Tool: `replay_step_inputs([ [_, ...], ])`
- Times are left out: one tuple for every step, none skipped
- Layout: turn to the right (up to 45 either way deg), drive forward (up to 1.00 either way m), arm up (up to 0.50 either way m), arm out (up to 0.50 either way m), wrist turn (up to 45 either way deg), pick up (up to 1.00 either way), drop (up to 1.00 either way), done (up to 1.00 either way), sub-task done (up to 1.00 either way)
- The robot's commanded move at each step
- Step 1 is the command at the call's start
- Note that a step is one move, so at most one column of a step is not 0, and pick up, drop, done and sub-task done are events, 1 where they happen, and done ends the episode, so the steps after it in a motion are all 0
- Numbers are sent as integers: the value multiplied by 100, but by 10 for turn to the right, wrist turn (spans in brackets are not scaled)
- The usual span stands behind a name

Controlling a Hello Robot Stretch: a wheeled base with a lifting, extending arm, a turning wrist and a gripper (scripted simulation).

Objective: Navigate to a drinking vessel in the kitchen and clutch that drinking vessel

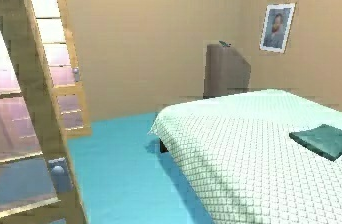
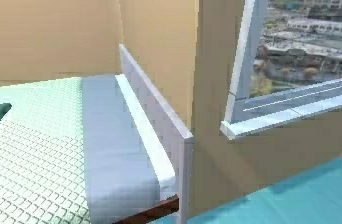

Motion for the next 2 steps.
replay_step_inputs([
  [0,60,0,0,0,0,0,0,0],
  [-210,0,0,0,0,0,0,0,0],
])
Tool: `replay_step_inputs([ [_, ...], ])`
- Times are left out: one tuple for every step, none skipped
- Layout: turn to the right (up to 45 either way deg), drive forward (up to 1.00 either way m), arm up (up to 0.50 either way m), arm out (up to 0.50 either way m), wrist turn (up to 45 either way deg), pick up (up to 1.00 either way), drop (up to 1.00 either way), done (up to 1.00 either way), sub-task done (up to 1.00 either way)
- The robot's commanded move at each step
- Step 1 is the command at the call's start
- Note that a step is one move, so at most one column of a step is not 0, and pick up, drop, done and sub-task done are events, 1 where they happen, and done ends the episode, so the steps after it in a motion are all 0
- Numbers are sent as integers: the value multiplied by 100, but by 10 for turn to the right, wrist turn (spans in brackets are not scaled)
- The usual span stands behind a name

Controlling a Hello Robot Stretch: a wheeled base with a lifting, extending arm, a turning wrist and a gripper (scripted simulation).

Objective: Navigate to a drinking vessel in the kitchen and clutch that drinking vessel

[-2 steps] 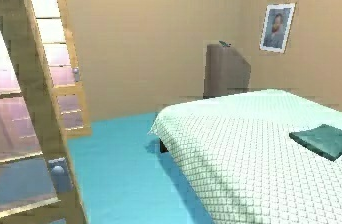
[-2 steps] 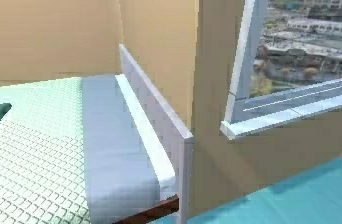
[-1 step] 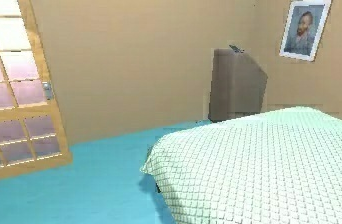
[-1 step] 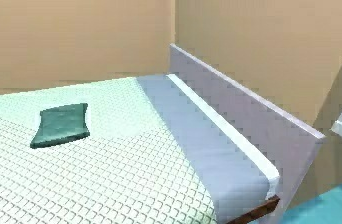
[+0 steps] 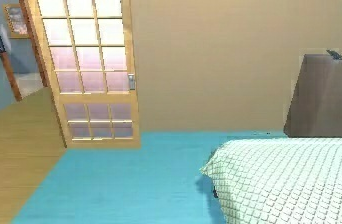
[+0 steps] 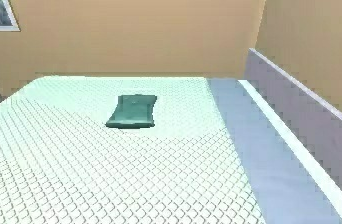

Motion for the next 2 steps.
replay_step_inputs([
  [0,60,0,0,0,0,0,0,0],
  [-330,0,0,0,0,0,0,0,0],
])
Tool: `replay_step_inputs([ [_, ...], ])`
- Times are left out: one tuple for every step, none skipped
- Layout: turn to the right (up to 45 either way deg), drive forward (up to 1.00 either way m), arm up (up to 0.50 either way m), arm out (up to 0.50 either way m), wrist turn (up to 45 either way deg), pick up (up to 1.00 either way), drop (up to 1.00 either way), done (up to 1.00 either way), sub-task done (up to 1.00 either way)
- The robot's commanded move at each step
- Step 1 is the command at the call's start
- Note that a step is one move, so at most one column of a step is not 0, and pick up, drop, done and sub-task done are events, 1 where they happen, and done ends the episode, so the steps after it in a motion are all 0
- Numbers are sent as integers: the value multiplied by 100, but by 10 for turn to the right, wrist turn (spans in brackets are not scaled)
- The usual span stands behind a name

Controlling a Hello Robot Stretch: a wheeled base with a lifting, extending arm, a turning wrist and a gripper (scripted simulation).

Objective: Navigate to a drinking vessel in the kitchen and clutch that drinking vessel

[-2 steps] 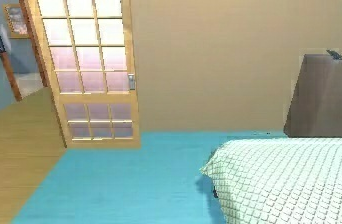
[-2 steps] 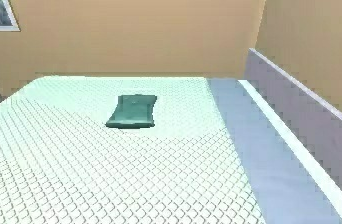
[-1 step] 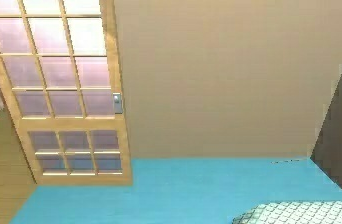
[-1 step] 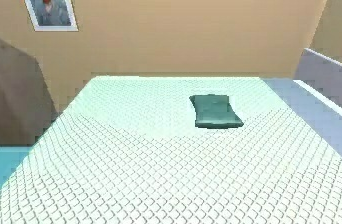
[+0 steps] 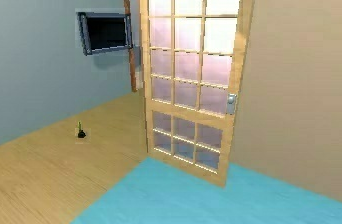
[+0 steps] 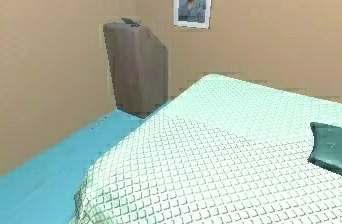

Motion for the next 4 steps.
replay_step_inputs([
  [0,50,0,0,0,0,0,0,0],
  [-330,0,0,0,0,0,0,0,0],
  [0,100,0,0,0,0,0,0,0],
  [-60,0,0,0,0,0,0,0,0],
])
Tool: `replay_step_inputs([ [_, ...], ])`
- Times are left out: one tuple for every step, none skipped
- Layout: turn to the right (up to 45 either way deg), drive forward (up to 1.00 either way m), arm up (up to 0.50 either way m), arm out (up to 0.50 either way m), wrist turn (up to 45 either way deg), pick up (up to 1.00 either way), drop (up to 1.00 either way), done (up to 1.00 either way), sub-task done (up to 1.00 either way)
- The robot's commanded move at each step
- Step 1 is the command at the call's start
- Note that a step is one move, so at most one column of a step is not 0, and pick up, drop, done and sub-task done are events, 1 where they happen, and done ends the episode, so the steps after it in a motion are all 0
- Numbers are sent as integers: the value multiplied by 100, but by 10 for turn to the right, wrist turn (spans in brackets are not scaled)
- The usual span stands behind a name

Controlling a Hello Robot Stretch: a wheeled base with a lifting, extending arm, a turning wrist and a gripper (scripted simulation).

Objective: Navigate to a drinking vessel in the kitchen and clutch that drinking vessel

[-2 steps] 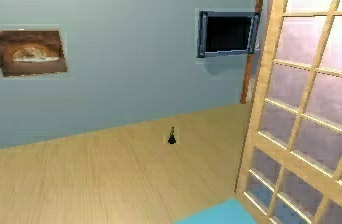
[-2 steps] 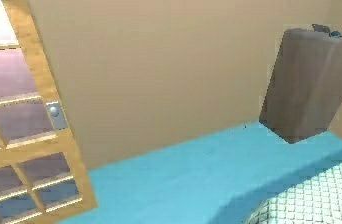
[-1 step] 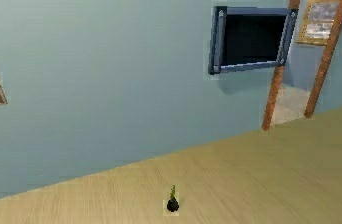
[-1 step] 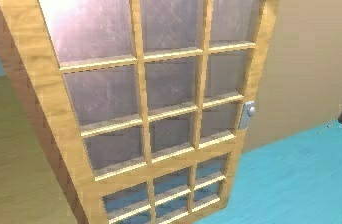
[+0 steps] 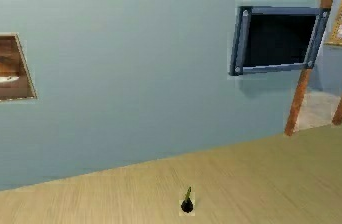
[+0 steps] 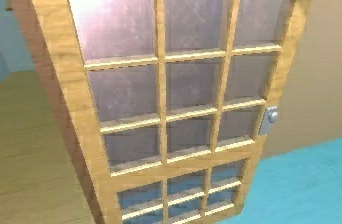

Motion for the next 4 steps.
replay_step_inputs([
  [0,30,0,0,0,0,0,0,0],
  [450,0,0,0,0,0,0,0,0],
  [0,100,0,0,0,0,0,0,0],
  [0,100,0,0,0,0,0,0,0],
])
